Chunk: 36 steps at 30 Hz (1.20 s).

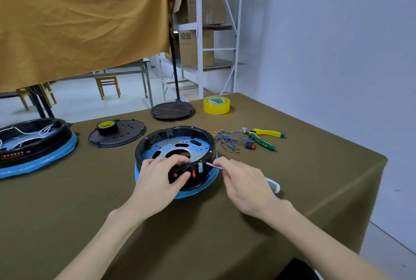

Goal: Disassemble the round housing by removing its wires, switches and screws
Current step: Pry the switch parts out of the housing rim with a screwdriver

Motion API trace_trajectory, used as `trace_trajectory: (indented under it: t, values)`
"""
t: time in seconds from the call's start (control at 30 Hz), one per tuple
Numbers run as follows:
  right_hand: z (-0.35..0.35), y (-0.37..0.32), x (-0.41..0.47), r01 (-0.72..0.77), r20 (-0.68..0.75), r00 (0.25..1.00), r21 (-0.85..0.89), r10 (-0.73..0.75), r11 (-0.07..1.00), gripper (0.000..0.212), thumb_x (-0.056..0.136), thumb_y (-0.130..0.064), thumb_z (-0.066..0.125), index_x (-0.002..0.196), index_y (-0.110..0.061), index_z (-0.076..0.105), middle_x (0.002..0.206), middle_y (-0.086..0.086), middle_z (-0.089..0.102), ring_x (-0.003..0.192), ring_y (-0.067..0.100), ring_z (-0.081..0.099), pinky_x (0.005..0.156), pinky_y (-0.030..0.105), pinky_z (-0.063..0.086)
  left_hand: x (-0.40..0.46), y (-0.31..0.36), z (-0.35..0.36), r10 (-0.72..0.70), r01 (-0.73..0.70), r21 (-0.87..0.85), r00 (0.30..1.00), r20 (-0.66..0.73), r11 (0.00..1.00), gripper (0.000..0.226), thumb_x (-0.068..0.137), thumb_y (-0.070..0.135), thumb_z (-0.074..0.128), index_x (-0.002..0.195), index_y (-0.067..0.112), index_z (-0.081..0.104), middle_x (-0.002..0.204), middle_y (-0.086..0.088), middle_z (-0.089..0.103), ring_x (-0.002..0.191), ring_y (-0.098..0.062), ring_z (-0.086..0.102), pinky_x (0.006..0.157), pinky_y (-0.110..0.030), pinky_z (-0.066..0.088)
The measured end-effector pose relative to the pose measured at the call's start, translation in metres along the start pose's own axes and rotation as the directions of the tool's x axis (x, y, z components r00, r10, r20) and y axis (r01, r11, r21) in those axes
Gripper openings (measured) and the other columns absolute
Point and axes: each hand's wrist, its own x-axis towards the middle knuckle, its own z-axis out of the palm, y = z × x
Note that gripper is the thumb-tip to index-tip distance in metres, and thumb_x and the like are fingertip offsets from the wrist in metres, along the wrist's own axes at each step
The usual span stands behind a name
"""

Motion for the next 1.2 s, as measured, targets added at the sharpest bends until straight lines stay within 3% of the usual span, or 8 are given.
trace_trajectory:
  t: [0.1, 0.17, 0.33, 0.5, 0.73, 0.93, 1.03, 1.2]
  values:
    - [0.007, -0.012, 0.005, -0.046, -0.056, 0.997, -0.029, 0.045, 0.999, 0.022, 0.102, -0.021, 0.041, 0.120, -0.030, 0.050, 0.088, -0.002, 0.054, 0.080, 0.022, 0.051, 0.074, 0.039, 0.041, 0.000, 0.005, 0.000, -0.001, 0.001, 0.008, 1.000, -0.012, 1.000, 0.026, 0.096, 0.039, 0.067, 0.122, 0.041, 0.065, 0.111, 0.028, 0.066, 0.107, 0.000, 0.055, 0.098, -0.025, 0.022]
    - [0.014, -0.017, 0.006, -0.076, -0.124, 0.990, -0.056, 0.069, 0.995, 0.019, 0.104, -0.031, 0.037, 0.106, -0.027, 0.055, 0.080, -0.004, 0.051, 0.075, 0.021, 0.048, 0.072, 0.037, 0.037, -0.001, 0.009, 0.000, 0.001, -0.001, 0.014, 1.000, -0.020, 1.000, 0.027, 0.096, 0.038, 0.067, 0.123, 0.040, 0.066, 0.113, 0.027, 0.066, 0.109, -0.002, 0.056, 0.098, -0.025, 0.022]
    - [0.027, -0.010, 0.012, -0.180, -0.256, 0.957, -0.158, 0.136, 0.971, 0.053, 0.104, -0.058, 0.028, 0.078, -0.026, 0.061, 0.069, -0.006, 0.048, 0.073, 0.020, 0.047, 0.072, 0.034, 0.028, -0.005, 0.009, -0.001, 0.037, -0.037, 0.033, 0.999, -0.003, 0.999, 0.039, 0.096, 0.038, 0.067, 0.135, 0.036, 0.064, 0.124, 0.021, 0.068, 0.116, -0.006, 0.055, 0.101, -0.027, 0.025]
    - [0.027, -0.007, 0.015, -0.105, -0.373, 0.927, -0.195, 0.025, 0.975, 0.050, 0.101, -0.057, 0.043, 0.071, -0.024, 0.066, 0.062, -0.006, 0.048, 0.069, 0.015, 0.033, 0.070, 0.032, 0.023, -0.006, 0.006, -0.001, 0.070, -0.070, 0.066, 0.998, 0.007, 0.995, 0.039, 0.098, 0.041, 0.064, 0.136, 0.036, 0.063, 0.125, 0.020, 0.068, 0.116, -0.007, 0.055, 0.098, -0.027, 0.027]
    - [0.025, -0.011, 0.017, -0.059, -0.418, 0.905, -0.293, -0.073, 0.954, 0.052, 0.103, -0.050, 0.043, 0.063, -0.021, 0.060, 0.057, -0.002, 0.049, 0.062, 0.020, 0.040, 0.066, 0.033, 0.026, -0.005, 0.005, -0.001, 0.080, -0.079, 0.044, 0.997, -0.015, 0.996, 0.035, 0.097, 0.041, 0.065, 0.132, 0.038, 0.065, 0.122, 0.022, 0.069, 0.113, -0.006, 0.057, 0.099, -0.032, 0.033]
    - [0.014, -0.011, 0.023, -0.053, -0.460, 0.880, -0.338, -0.115, 0.940, 0.048, 0.099, -0.042, 0.059, 0.058, -0.018, 0.056, 0.052, -0.001, 0.045, 0.056, 0.021, 0.036, 0.061, 0.034, 0.029, -0.004, 0.002, 0.001, 0.053, -0.053, -0.002, 0.998, -0.023, 0.999, 0.035, 0.096, 0.040, 0.067, 0.131, 0.040, 0.066, 0.120, 0.024, 0.069, 0.111, -0.002, 0.055, 0.099, -0.031, 0.030]
    - [0.013, -0.009, 0.026, -0.010, -0.408, 0.900, -0.369, -0.152, 0.930, 0.050, 0.101, -0.044, 0.057, 0.059, -0.017, 0.058, 0.053, 0.001, 0.048, 0.056, 0.024, 0.046, 0.062, 0.036, 0.033, -0.003, 0.002, 0.001, 0.053, -0.053, -0.005, 0.998, -0.020, 0.999, 0.036, 0.096, 0.041, 0.065, 0.133, 0.041, 0.065, 0.122, 0.025, 0.068, 0.111, 0.000, 0.054, 0.099, -0.029, 0.027]
    - [0.011, -0.006, 0.026, 0.057, -0.378, 0.902, -0.375, -0.209, 0.925, 0.054, 0.103, -0.047, 0.049, 0.058, -0.019, 0.058, 0.053, -0.001, 0.050, 0.054, 0.021, 0.044, 0.061, 0.036, 0.031, -0.004, 0.003, 0.001, 0.057, -0.056, 0.007, 0.998, -0.027, 0.998, 0.036, 0.096, 0.040, 0.066, 0.132, 0.040, 0.065, 0.121, 0.024, 0.069, 0.111, -0.001, 0.055, 0.098, -0.029, 0.027]
